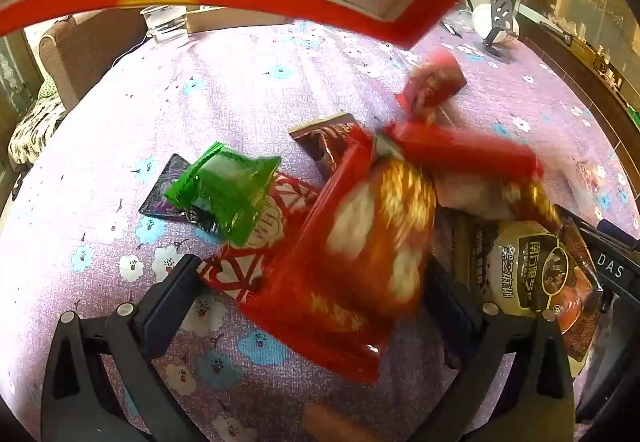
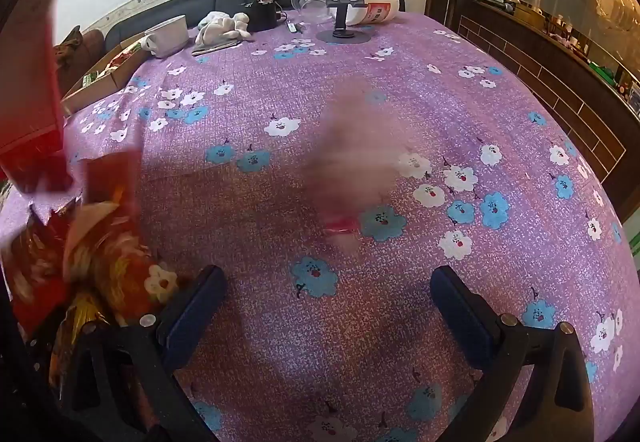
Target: Organize snacks
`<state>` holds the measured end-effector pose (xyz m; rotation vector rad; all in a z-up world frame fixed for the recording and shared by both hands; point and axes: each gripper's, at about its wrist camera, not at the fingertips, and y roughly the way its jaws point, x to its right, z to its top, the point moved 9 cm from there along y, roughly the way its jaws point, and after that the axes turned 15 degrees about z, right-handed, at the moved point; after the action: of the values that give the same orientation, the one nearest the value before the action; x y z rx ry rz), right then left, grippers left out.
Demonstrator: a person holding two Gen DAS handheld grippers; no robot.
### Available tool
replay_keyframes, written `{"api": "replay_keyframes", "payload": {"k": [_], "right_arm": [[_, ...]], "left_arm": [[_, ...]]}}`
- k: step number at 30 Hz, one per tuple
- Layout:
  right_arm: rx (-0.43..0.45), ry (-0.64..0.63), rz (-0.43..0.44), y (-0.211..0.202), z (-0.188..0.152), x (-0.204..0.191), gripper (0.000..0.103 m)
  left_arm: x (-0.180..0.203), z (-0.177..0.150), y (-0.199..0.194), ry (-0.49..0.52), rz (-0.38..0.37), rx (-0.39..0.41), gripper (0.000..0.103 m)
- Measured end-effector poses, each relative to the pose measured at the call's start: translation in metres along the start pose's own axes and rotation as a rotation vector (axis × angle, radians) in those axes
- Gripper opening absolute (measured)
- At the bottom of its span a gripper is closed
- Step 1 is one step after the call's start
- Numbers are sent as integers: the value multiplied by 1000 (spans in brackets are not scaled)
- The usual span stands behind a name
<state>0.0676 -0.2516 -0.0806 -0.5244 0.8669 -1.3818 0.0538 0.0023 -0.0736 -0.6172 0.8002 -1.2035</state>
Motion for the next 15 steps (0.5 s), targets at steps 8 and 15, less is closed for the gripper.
{"api": "replay_keyframes", "payload": {"k": [8, 15], "right_arm": [[0, 0, 0, -1, 1, 1, 103], [0, 0, 0, -1, 1, 1, 103]], "left_arm": [[-5, -1, 3, -2, 1, 0, 103], [-4, -1, 2, -2, 2, 0, 103]]}}
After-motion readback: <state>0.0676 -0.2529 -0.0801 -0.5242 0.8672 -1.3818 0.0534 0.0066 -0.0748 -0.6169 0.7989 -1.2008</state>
